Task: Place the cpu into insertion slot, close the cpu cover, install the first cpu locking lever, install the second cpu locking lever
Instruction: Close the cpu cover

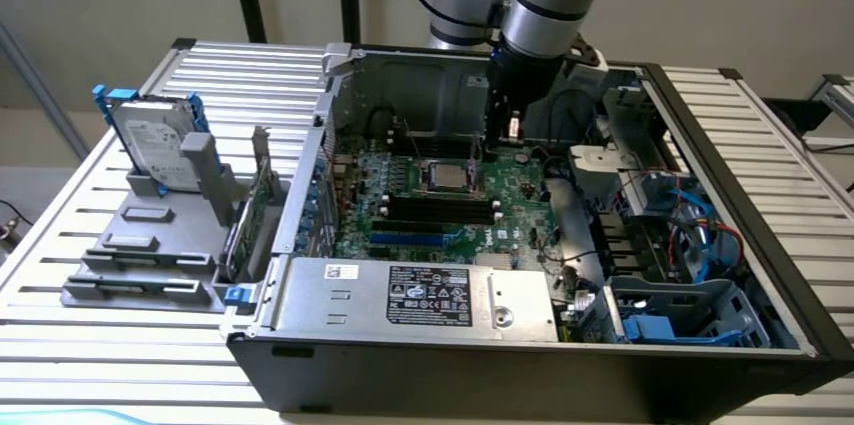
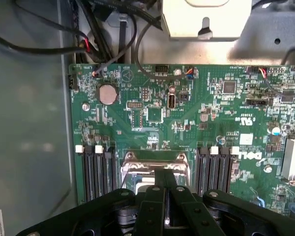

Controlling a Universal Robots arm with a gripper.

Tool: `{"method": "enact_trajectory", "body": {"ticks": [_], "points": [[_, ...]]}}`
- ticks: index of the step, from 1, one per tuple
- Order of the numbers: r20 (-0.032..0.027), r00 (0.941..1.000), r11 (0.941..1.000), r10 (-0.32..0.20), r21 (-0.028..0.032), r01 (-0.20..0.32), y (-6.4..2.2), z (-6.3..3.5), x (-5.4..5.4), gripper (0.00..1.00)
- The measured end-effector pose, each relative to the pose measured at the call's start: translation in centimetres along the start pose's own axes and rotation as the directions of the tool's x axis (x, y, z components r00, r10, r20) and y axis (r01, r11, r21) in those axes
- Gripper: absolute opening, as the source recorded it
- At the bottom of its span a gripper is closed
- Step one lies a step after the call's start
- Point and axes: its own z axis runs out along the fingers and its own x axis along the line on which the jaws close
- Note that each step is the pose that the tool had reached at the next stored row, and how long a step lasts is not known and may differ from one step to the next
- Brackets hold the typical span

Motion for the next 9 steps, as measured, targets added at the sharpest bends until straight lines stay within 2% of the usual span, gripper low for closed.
{"method": "enact_trajectory", "body": {"ticks": [3, 9], "points": [[0.0002, 1.0, 0.9999, 0.0, 0.01, 0.0, -0.31, 0.04, 0.0, 0.11], [0.0004, 1.0, 0.9997, 0.001, 0.0259, -0.001, -1.19, 0.14, -0.1, 0.11]]}}
